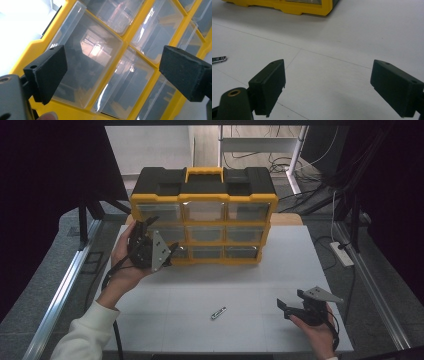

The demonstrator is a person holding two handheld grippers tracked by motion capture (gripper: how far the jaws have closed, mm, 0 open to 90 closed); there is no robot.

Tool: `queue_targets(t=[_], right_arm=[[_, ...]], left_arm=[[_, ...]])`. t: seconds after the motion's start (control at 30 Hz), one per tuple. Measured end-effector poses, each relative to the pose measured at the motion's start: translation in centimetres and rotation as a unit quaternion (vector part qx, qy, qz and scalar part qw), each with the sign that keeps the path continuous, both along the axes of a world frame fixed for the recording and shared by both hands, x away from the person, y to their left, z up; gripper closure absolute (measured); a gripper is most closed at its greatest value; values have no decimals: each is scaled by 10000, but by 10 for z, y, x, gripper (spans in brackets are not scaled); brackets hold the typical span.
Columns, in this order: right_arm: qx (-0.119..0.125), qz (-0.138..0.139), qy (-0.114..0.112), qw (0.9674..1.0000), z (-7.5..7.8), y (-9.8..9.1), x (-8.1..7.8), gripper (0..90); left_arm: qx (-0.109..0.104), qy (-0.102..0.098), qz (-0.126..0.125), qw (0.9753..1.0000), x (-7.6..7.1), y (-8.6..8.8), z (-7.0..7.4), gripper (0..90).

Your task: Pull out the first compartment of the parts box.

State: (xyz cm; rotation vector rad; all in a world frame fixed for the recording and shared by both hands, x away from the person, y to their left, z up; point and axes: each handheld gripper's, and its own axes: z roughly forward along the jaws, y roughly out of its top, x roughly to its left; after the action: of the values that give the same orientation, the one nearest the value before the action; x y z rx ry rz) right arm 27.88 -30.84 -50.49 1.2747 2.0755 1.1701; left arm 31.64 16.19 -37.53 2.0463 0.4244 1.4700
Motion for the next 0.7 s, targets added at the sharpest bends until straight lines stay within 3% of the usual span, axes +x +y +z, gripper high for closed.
queue_targets(t=[0.7], right_arm=[[11, -23, 16, 10000, 0, -1, 1, 134]], left_arm=[[47, -266, 80, 9996, 6, 3, 15, 95]])
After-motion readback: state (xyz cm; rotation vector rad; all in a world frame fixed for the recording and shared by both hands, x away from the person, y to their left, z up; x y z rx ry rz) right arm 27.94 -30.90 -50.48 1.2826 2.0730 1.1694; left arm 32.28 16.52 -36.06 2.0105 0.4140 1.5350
